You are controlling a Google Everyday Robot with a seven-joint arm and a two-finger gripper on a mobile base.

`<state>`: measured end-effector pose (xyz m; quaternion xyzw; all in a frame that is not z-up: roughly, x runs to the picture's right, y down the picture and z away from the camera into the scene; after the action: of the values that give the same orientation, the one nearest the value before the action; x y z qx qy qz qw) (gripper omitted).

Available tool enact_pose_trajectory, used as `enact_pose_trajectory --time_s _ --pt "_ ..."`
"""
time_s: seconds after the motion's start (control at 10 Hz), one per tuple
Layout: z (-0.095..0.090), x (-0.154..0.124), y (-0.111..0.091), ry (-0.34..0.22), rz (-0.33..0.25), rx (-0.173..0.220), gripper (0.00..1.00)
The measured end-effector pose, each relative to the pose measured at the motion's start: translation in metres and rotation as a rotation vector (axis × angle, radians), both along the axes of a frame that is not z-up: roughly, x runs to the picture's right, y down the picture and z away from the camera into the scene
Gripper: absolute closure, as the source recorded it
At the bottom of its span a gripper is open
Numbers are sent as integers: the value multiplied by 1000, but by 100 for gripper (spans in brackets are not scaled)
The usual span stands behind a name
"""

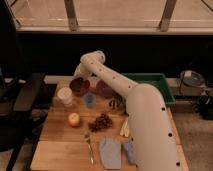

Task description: Wipe red bowl with eraser

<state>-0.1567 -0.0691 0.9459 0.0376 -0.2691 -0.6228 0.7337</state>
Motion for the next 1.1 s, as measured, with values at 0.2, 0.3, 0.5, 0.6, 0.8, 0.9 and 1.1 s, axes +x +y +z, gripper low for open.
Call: enact_pose_trajectory --time_s 0.2,0.3,0.5,0.6,0.8,0.9,1.1 --pt "3 21 4 47 -11 -21 100" --pt "6 25 2 63 -16 -24 100" --pt "19 32 -8 93 -37 -21 100" --pt "30 31 -16 97 -51 -14 100" --pt "39 15 -24 73 -70 -1 100" --pt "41 6 -24 55 -71 -1 100" --pt "39 -16 -19 0 -68 -12 100"
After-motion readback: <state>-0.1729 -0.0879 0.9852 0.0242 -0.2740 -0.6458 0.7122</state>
